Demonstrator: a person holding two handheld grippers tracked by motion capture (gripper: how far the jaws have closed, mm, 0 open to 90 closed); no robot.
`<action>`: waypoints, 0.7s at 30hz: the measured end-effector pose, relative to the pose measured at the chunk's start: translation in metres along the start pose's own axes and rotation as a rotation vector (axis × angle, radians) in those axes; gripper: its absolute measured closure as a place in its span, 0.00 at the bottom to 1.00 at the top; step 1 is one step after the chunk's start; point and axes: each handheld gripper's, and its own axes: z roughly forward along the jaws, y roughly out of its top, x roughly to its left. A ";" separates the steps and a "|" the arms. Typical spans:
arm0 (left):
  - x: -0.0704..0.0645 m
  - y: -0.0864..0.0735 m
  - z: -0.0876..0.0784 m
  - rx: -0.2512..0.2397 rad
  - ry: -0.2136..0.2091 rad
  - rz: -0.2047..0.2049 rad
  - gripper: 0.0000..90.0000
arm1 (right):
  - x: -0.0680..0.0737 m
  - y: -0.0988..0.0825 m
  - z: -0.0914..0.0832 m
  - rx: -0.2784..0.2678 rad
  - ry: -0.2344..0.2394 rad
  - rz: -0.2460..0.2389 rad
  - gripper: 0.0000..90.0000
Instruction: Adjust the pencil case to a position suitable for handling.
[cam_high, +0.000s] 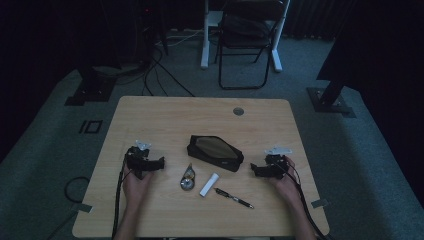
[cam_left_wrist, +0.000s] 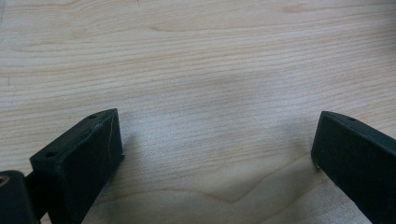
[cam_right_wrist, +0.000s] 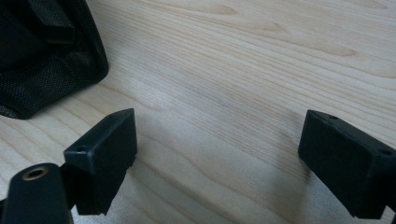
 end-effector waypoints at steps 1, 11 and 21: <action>0.000 0.000 0.000 0.000 0.000 0.000 0.02 | 0.000 0.000 0.000 0.000 0.000 0.000 0.13; 0.000 0.000 0.000 0.000 0.001 0.000 0.03 | 0.000 -0.001 0.000 -0.001 -0.001 0.001 0.13; -0.001 0.000 0.000 0.000 0.001 -0.003 0.03 | -0.002 0.000 -0.004 0.006 0.005 -0.004 0.24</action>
